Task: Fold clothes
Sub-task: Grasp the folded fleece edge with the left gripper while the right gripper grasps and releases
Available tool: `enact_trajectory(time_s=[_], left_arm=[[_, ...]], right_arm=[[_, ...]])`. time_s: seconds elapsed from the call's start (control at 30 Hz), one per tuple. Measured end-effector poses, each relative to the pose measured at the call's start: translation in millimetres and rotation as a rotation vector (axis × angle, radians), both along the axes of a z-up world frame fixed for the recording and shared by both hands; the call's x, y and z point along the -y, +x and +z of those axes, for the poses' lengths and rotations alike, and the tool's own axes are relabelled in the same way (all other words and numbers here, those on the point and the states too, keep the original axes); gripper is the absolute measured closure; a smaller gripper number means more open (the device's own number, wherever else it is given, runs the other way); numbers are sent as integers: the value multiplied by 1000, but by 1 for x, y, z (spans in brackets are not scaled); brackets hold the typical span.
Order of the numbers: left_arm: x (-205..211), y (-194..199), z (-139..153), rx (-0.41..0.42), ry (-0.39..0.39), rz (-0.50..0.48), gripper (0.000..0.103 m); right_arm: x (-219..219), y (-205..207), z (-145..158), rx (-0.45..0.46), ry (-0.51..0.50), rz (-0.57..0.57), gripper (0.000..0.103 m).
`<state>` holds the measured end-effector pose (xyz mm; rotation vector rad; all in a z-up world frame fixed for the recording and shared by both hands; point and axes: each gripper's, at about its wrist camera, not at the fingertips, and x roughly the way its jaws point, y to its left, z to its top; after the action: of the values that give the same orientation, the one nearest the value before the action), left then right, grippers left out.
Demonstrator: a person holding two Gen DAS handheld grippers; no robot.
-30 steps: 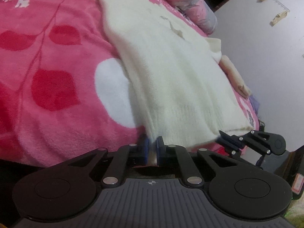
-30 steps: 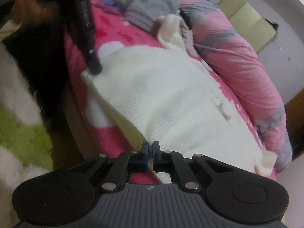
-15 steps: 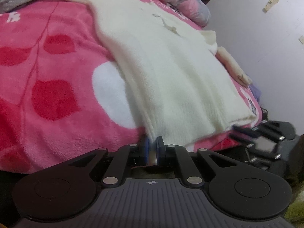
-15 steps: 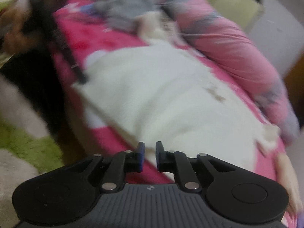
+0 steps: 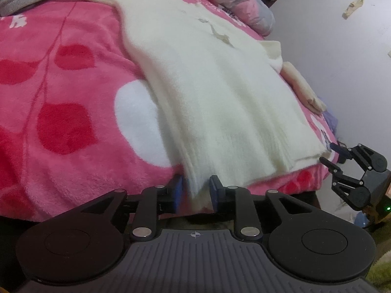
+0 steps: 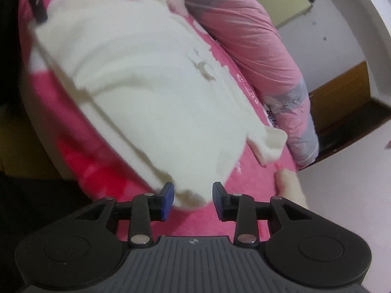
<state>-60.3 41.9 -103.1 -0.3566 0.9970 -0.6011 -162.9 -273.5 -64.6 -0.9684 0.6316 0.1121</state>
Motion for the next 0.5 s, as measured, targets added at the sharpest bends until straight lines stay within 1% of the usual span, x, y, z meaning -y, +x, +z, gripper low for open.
enact_trajectory(time_s=[0.13, 0.23, 0.3, 0.33, 0.37, 0.4, 0.43, 0.5], left_arm=[[5, 1, 2, 5, 4, -2, 80], [7, 2, 2, 3, 10, -4, 80], [9, 4, 1, -1, 11, 1, 80], [9, 5, 0, -8, 8, 9, 80], [8, 6, 0, -16, 3, 22, 82], [7, 6, -1, -22, -3, 36, 89], [7, 6, -2, -28, -7, 52, 93], [5, 4, -2, -33, -15, 76, 97]], right_arm=[[5, 4, -8, -13, -42, 15, 66], [1, 2, -15, -21, -111, 58, 67], [-2, 2, -20, -21, -152, 87, 69], [-3, 2, -22, -18, -163, 97, 74], [-4, 2, -24, -14, -173, 107, 88], [-3, 3, -25, 7, -168, 101, 94], [-2, 5, -25, 29, -163, 94, 97], [4, 3, -12, 86, -70, 45, 98]])
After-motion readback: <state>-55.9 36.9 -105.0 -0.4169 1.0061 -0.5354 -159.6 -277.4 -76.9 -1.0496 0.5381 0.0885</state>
